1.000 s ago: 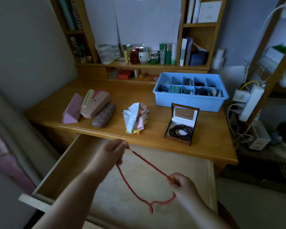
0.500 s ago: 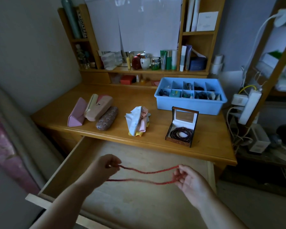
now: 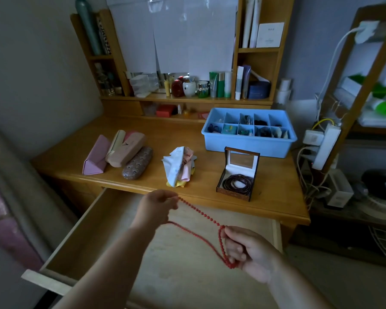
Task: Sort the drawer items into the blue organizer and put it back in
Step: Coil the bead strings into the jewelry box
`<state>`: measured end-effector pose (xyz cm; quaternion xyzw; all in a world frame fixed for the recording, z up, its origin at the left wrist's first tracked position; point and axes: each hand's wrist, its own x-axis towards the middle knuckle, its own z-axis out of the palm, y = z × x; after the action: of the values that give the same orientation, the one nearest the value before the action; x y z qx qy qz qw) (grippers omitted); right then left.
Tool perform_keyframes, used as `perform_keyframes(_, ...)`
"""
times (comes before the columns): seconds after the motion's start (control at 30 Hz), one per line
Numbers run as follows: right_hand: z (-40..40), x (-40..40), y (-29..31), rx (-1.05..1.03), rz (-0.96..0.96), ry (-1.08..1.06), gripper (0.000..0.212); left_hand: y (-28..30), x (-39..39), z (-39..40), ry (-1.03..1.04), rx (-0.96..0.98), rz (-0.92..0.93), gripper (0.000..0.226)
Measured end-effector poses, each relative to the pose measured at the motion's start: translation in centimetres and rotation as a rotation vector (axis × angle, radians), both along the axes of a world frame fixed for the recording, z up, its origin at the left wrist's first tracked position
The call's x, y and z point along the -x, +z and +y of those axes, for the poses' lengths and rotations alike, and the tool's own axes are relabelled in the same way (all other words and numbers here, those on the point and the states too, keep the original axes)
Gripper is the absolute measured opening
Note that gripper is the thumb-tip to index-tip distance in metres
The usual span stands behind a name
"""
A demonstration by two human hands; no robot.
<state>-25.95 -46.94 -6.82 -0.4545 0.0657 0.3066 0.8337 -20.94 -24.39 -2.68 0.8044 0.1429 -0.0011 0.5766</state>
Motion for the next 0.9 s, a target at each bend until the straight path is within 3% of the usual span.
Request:
perform_keyframes(0.1, -1.1, -0.2, -0.4, -0.130, 0.089, -0.102, 0.023, -1.8, 0.3, 2.5, 0.126, 0.341, 0.252, 0.018)
perform_keyframes(0.17, -1.6, -0.7, -0.9, -0.224, 0.156, -0.255, 0.027, -3.4, 1.0, 3.3, 0.142, 0.572, 0.361, 0.012)
perform_keyframes(0.23, -1.6, -1.3, -1.3, -0.302, 0.199, -0.401, 0.028, -4.9, 1.8, 3.0, 0.139, 0.753, 0.358, 0.017)
perform_keyframes(0.3, -1.5, -1.8, -1.5, -0.344, 0.214, -0.504, 0.025, -5.9, 2.4, 1.8, 0.161, 0.812, 0.273, 0.026)
perform_keyframes(0.37, -1.2, -2.0, -1.2, -0.360, 0.188, -0.523, 0.017, -6.0, 3.1, -0.2, 0.129, 0.676, 0.158, 0.028)
perform_keyframes(0.47, -0.4, -2.2, -0.8, -0.347, 0.068, -0.460, 0.022, -4.7, 4.2, -3.2, -0.180, 0.073, -0.023, 0.025)
perform_keyframes(0.53, 0.1, -2.1, -0.4, -0.114, -0.077, -0.376, 0.032, -3.3, 4.7, -5.0, -0.571, -0.322, -0.168, 0.018)
perform_keyframes(0.6, 0.6, -1.6, 0.1, 0.320, -0.264, -0.230, 0.036, -1.9, 4.8, -6.7, -0.782, -0.576, -0.286, 0.015)
perform_keyframes(0.67, 0.8, -1.2, 0.2, 0.458, -0.270, -0.144, 0.046, -0.8, 4.2, -7.9, -0.730, -0.660, -0.367, 0.014)
perform_keyframes(0.73, 0.7, -0.9, 0.3, 0.370, -0.153, -0.068, 0.047, -0.2, 3.1, -8.0, -0.566, -0.647, -0.352, 0.017)
perform_keyframes(0.8, 0.2, -0.8, 0.1, 0.254, -0.053, -0.022, 0.037, -0.4, 1.9, -7.3, -0.431, -0.569, -0.196, 0.030)
perform_keyframes(0.83, -0.2, -0.8, 0.1, 0.180, -0.007, -0.042, 0.032, -0.8, 1.6, -6.5, -0.400, -0.398, -0.052, 0.036)
perform_keyframes(0.9, -0.8, -1.0, -0.2, 0.027, 0.105, -0.174, 0.031, -1.6, 1.6, -4.9, -0.326, 0.182, 0.229, 0.040)
